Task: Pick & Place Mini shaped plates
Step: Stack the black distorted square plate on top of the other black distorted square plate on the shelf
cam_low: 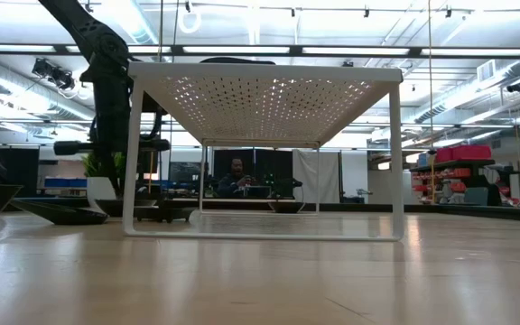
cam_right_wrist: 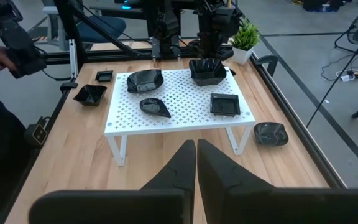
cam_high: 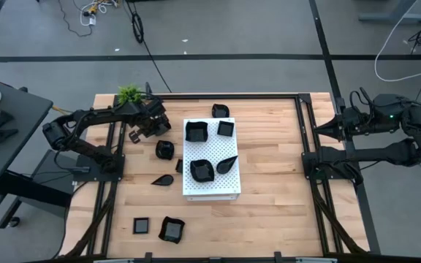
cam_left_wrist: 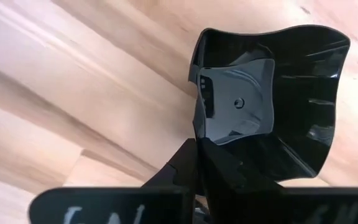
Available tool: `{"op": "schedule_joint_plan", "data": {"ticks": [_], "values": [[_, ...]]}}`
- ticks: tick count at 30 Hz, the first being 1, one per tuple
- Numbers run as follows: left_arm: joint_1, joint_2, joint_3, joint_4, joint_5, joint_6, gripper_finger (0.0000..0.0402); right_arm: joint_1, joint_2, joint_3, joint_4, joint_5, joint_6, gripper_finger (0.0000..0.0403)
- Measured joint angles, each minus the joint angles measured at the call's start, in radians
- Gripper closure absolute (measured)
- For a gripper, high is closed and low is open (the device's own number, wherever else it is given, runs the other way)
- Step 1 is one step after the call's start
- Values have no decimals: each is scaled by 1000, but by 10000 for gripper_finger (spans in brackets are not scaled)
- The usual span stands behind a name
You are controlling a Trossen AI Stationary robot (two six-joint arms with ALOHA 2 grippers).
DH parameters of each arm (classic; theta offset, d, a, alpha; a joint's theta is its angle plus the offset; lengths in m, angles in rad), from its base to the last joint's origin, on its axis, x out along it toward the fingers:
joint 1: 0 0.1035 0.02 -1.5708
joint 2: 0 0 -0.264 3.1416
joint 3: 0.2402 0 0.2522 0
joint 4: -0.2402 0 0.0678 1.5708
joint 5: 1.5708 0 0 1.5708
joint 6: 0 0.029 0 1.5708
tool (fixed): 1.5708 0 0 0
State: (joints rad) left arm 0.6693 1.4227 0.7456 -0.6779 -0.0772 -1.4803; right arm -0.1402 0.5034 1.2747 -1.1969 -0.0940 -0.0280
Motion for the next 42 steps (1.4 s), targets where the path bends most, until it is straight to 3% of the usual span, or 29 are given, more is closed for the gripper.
{"op": "schedule_joint_plan", "data": {"ticks": [10, 29, 42], "values": [[-6, -4, 0, -9, 3, 17, 396, 0, 0, 0, 0, 0, 0, 381], [-31, -143, 3, -25, -43, 50, 397, 0, 0, 0, 0, 0, 0, 381], [-42, -149, 187, -154, -106, 237, 398, 0, 0, 0, 0, 0, 0, 381]]}}
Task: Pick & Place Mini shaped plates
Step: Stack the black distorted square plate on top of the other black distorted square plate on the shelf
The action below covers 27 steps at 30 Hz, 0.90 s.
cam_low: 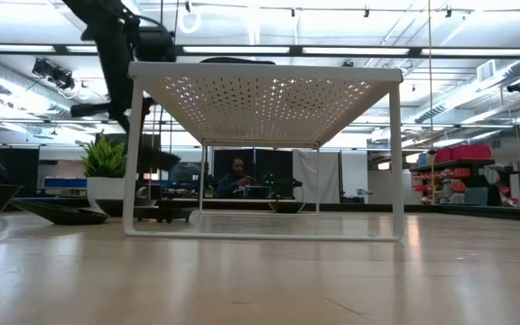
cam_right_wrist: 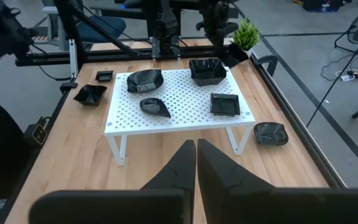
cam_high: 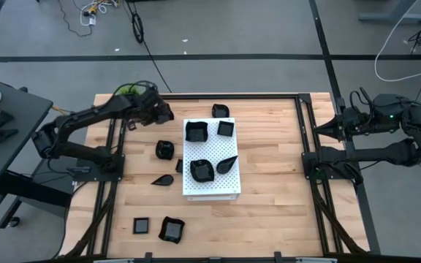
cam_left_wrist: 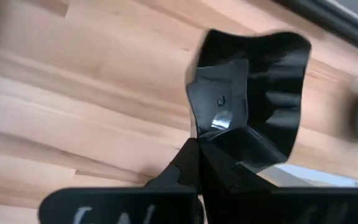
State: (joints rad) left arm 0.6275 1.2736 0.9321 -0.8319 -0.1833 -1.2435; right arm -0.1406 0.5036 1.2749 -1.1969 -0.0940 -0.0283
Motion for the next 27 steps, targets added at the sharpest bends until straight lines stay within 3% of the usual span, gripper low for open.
{"op": "schedule_joint_plan", "data": {"ticks": [19, 27], "values": [[-37, 0, 319, -105, -3, 254, 398, 0, 0, 0, 0, 0, 0, 381], [-73, 0, 414, -108, 72, 261, 398, 0, 0, 0, 0, 0, 0, 381]]}}
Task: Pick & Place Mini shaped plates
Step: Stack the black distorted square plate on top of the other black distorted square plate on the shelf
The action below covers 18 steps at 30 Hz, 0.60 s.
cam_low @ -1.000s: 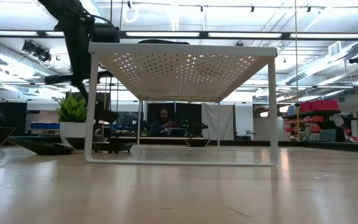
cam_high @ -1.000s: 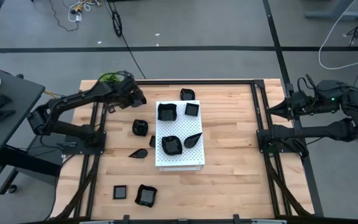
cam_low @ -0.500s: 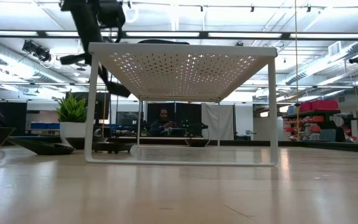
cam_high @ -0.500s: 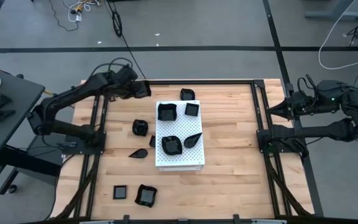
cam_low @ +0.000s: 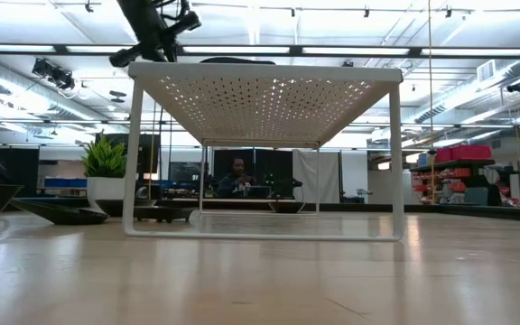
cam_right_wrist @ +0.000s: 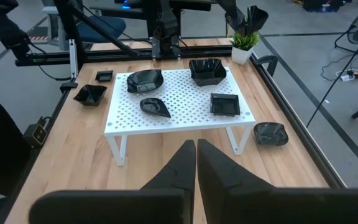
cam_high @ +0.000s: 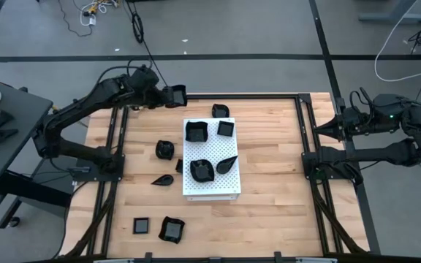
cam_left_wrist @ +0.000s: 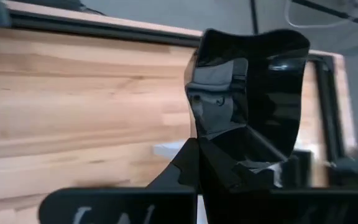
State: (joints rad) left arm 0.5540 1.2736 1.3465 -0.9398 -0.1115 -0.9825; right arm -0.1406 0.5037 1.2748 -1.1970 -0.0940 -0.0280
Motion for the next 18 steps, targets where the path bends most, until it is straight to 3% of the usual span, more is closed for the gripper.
{"op": "schedule_joint_plan", "data": {"ticks": [7, 18], "values": [[-63, 0, 7, -1, 62, -1, 397, 0, 0, 0, 0, 0, 0, 381], [-198, 0, 7, 1, 73, -34, 397, 0, 0, 0, 0, 0, 0, 381]]}}
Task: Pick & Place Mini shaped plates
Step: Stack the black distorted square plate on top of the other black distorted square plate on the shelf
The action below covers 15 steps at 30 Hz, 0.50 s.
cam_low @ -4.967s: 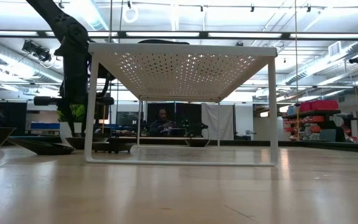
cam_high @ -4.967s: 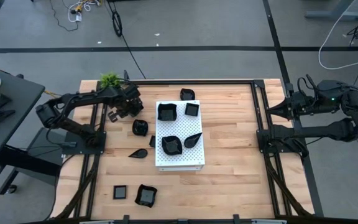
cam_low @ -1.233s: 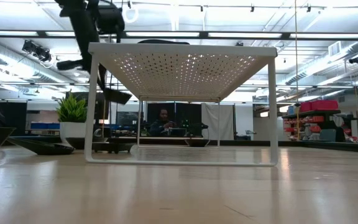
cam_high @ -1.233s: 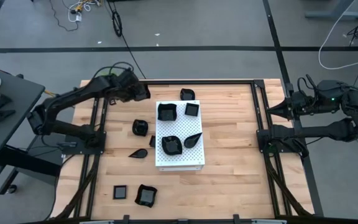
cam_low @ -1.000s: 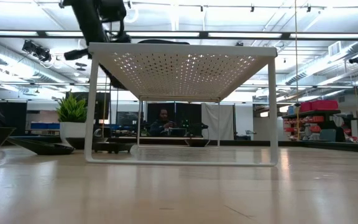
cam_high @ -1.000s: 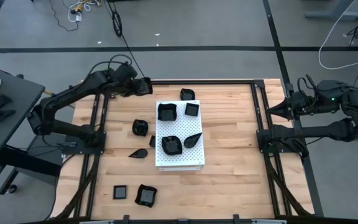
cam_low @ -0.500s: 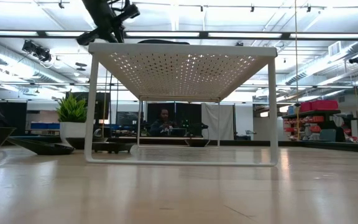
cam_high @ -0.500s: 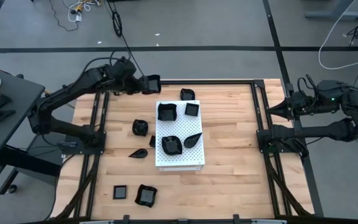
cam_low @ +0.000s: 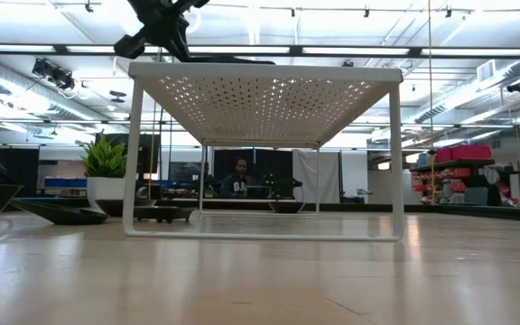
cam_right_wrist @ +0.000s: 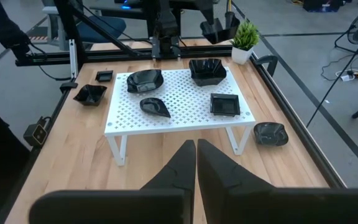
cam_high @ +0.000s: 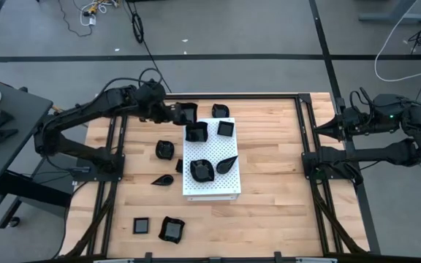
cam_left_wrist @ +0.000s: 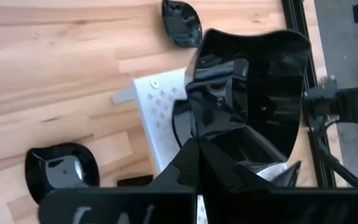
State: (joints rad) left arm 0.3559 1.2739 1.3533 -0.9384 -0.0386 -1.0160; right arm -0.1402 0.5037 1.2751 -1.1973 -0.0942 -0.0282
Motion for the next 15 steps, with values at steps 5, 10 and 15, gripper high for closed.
{"op": "schedule_joint_plan", "data": {"ticks": [5, 10, 15], "values": [[-58, 0, 0, 12, -1, -72, 399, 0, 0, 0, 0, 0, 0, 381], [-103, 15, 0, 14, -1, -166, 396, 0, 0, 0, 0, 0, 0, 381], [-131, 45, 0, 21, 0, -245, 398, 0, 0, 0, 0, 0, 0, 381]]}}
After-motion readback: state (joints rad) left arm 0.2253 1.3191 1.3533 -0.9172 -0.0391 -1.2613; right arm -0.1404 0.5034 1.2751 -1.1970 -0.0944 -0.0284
